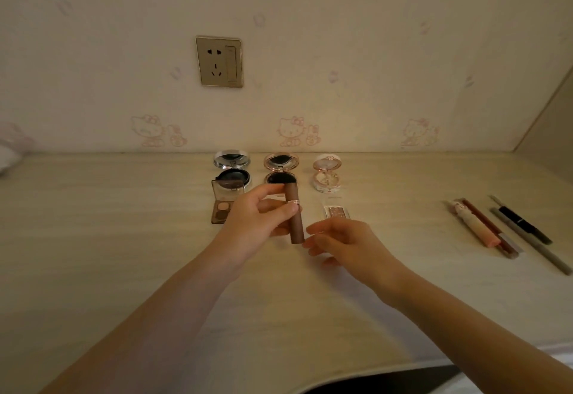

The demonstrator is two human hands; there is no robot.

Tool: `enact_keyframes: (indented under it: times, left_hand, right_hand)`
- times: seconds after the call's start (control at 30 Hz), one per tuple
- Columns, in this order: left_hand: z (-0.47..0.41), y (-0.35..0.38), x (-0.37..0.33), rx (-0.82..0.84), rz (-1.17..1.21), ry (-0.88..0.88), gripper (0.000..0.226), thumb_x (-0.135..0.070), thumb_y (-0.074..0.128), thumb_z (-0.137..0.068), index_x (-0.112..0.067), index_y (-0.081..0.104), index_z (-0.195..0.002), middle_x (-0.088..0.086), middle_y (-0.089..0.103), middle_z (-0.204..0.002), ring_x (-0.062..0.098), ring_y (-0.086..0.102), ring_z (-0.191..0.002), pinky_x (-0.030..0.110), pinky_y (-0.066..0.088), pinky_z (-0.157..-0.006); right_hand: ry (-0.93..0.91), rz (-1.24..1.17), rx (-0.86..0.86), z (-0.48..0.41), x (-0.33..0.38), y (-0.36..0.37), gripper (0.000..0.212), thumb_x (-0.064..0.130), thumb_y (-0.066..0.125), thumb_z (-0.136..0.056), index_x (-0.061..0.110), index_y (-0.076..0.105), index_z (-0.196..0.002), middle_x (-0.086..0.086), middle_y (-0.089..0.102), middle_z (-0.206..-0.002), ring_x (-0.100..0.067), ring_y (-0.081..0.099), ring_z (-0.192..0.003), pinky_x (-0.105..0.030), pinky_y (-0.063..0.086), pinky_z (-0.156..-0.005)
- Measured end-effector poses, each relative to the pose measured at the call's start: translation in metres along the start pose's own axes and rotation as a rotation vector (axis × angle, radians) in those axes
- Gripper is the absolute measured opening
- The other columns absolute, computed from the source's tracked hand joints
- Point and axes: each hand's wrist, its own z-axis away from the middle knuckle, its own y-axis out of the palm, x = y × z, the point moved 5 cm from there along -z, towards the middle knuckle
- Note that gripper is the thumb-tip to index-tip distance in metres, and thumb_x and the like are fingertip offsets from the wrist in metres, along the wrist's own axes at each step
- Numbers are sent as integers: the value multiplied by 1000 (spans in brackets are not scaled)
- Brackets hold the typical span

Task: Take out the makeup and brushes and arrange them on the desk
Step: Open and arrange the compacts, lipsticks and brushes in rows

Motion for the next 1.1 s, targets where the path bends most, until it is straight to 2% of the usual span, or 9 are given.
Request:
enact_keyframes:
  times: [0.17, 0.3, 0.5, 0.63, 0.73, 0.83, 0.93, 1.03, 1.1]
  left_hand:
    - [0, 0, 1, 2, 119, 37, 25, -6, 71, -84, -19, 67, -104, 10, 73, -99, 23, 71, -95, 34, 59, -77]
    - [-1, -2, -3, 21, 93, 84, 27, -5, 75, -79, -19, 67, -100, 5, 73, -98, 21, 70, -95, 31, 57, -80]
    - [-1, -8, -5, 34, -37, 111, 29, -5, 79, -73, -9, 62, -96, 1, 73, -87, 21, 71, -86, 33, 58, -79]
    - [1, -12, -3, 52, -15, 82, 26, -4, 80, -71, -5, 66, -93, 9, 74, -87, 24, 72, -81, 29, 59, -73]
    - [2, -12, -3, 39, -175, 104, 24, -5, 82, -70, -10, 68, -88, 6, 75, -85, 20, 72, -76, 24, 58, -73]
    - [4, -6, -2, 76, -343, 147, 23, -5, 81, -71, -15, 69, -87, 0, 73, -83, 7, 67, -69, 15, 53, -67]
    - [8, 1, 1, 155, -558, 187, 19, -20, 78, -77, -25, 70, -93, -11, 70, -83, -2, 64, -74, 8, 48, -66]
    - [12, 9, 2, 207, -769, 249, 7, -34, 69, -85, -37, 63, -87, -12, 60, -70, -4, 55, -64, 9, 40, -58]
    - [13, 13, 3, 240, -865, 279, 7, -35, 61, -91, -36, 56, -87, -12, 54, -67, -2, 51, -61, 12, 36, -54]
  right_hand:
    - [99, -248, 125, 1, 4, 8, 28, 21, 43, -101, 8, 68, -105, -9, 73, -99, -25, 70, -92, -30, 57, -71]
    - [139, -341, 157, -2, -1, 9, 32, 33, 49, -98, 10, 71, -103, -6, 72, -95, -22, 70, -85, -33, 56, -73]
    - [98, -317, 149, -4, -4, 1, 28, 33, 55, -94, 14, 75, -95, 2, 64, -80, -13, 62, -74, -26, 52, -67]
    - [109, -343, 119, -4, -6, -9, 24, 29, 57, -93, 11, 72, -94, -3, 65, -80, -14, 60, -71, -27, 50, -64]
    - [102, -362, 78, -5, -6, -17, 19, 24, 58, -93, 9, 69, -97, -5, 66, -79, -14, 60, -69, -27, 50, -63]
    - [31, -269, 46, -5, -1, -22, 15, 17, 59, -93, 9, 69, -99, -5, 68, -79, -15, 63, -71, -25, 52, -64]
    - [-82, -62, 34, -3, 8, -19, 13, 12, 58, -93, 13, 68, -101, -4, 71, -79, -14, 66, -73, -25, 56, -67]
    - [-193, 137, 35, -2, 16, -14, 14, 11, 58, -92, 18, 65, -102, -3, 71, -85, -12, 67, -76, -25, 56, -67]
    - [-256, 332, 34, -1, 18, -14, 14, 17, 58, -92, 25, 63, -103, 3, 68, -92, -7, 65, -80, -24, 55, -70]
